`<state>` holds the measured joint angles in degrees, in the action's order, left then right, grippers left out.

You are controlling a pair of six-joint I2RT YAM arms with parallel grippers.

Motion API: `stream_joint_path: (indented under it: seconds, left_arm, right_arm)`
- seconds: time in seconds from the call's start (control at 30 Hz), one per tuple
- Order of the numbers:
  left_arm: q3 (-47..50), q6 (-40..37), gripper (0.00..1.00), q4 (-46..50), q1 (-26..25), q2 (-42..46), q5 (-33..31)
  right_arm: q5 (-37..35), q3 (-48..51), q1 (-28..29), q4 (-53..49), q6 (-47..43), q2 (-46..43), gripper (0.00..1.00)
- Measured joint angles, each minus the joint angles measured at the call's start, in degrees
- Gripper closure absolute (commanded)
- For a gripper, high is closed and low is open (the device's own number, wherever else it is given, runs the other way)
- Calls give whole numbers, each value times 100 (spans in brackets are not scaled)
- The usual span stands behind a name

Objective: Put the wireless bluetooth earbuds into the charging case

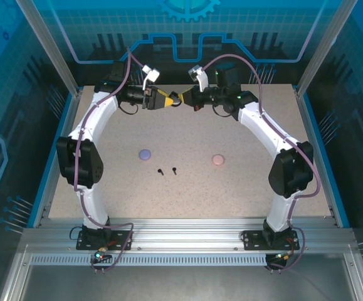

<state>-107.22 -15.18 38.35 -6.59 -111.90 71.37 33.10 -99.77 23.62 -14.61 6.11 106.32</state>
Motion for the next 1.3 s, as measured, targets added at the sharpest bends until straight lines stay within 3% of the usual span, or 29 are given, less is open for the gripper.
stream_joint_path:
  seconds: [0.87,1.13,1.3]
  left_arm:
    - [-37,-2,60,192,0,-90,-7]
    - [-129,-46,70,345,-20,-111,2]
    - [-140,-94,83,426,-22,-120,2]
  right_arm:
    - [13,-566,81,-623,-470,245,100]
    - [-9,-772,87,-887,-678,321,100]
    - [-44,-868,87,-1019,-769,345,100]
